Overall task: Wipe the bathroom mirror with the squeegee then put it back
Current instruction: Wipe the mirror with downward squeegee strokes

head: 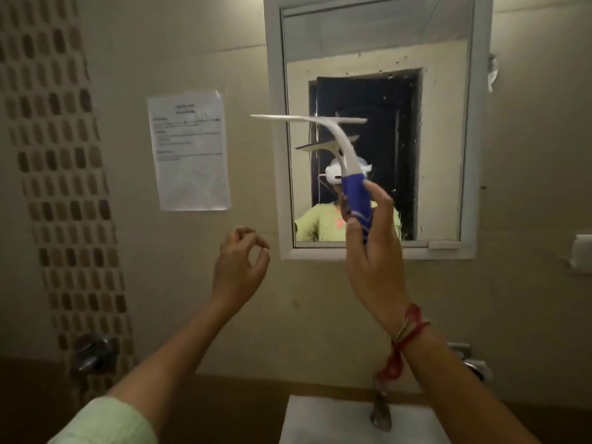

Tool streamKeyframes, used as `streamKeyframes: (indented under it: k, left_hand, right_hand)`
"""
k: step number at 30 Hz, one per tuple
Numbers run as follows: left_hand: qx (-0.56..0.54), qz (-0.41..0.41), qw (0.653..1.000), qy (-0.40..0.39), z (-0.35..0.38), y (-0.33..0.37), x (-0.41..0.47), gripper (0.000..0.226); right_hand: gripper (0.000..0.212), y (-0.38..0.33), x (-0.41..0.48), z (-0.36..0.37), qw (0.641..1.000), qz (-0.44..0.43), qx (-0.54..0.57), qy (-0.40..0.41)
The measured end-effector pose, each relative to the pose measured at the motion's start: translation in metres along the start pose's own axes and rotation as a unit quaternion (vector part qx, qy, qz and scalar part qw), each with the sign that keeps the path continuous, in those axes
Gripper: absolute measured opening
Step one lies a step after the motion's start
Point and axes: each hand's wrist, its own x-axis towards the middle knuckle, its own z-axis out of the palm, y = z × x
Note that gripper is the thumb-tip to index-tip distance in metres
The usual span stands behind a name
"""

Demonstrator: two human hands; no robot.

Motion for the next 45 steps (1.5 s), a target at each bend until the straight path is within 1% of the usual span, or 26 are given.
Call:
streamKeyframes:
  k: [3,5,7,9,11,16,18,23,31,34,39,45]
  left_hand:
    - [0.01,0.043,0.999,0.015,0.006,0.002,0.049,0.01]
    - [0.013,0.064,0.997,0.032,0.011,0.003,0.078,0.016]
    - [0.017,0.064,0.997,0.041,0.019,0.005,0.102,0.024]
    - [0.028,0.058,0.997,0.041,0.03,0.005,0.116,0.036]
    - [0.029,0.071,0.996,0.043,0.04,0.002,0.127,0.046]
    - [0.029,0.102,0.994,0.04,0.06,-0.005,0.154,0.057]
    - [0.018,0.107,0.993,0.04,0.065,-0.009,0.164,0.057]
    - [-0.051,0.114,0.99,0.058,0.072,-0.009,0.183,0.053]
    - [-0.116,0.091,0.981,0.129,0.083,0.0,0.194,0.048]
    - [-0.119,0.09,0.977,0.15,0.085,0.001,0.193,0.047]
    - [-0.11,0.094,0.976,0.165,0.087,0.0,0.193,0.047]
    - [-0.108,0.097,0.973,0.178,0.089,0.0,0.192,0.046]
  right_hand:
    - [0.044,0.004,0.03,-0.004,0.999,-0.014,-0.028,0.017]
    - [0.044,0.009,0.051,-0.003,0.996,-0.028,-0.074,0.036]
    - [0.044,0.012,0.074,0.001,0.989,-0.056,-0.118,0.066]
    - [0.046,0.011,0.096,0.005,0.983,-0.08,-0.14,0.09]
    - [0.047,0.01,0.117,0.014,0.975,-0.101,-0.16,0.113]
    - [0.046,0.014,0.159,0.037,0.967,-0.09,-0.184,0.149]
    - [0.045,0.017,0.168,0.047,0.966,-0.079,-0.187,0.158]
    - [0.044,0.021,0.179,0.069,0.966,-0.067,-0.167,0.183]
    - [0.036,0.023,0.196,0.083,0.962,-0.105,-0.164,0.191]
    - [0.036,0.025,0.203,0.087,0.958,-0.104,-0.176,0.2]
    - [0.041,0.028,0.205,0.089,0.953,-0.097,-0.208,0.198]
    - [0.043,0.041,0.169,0.087,0.957,-0.093,-0.206,0.183]
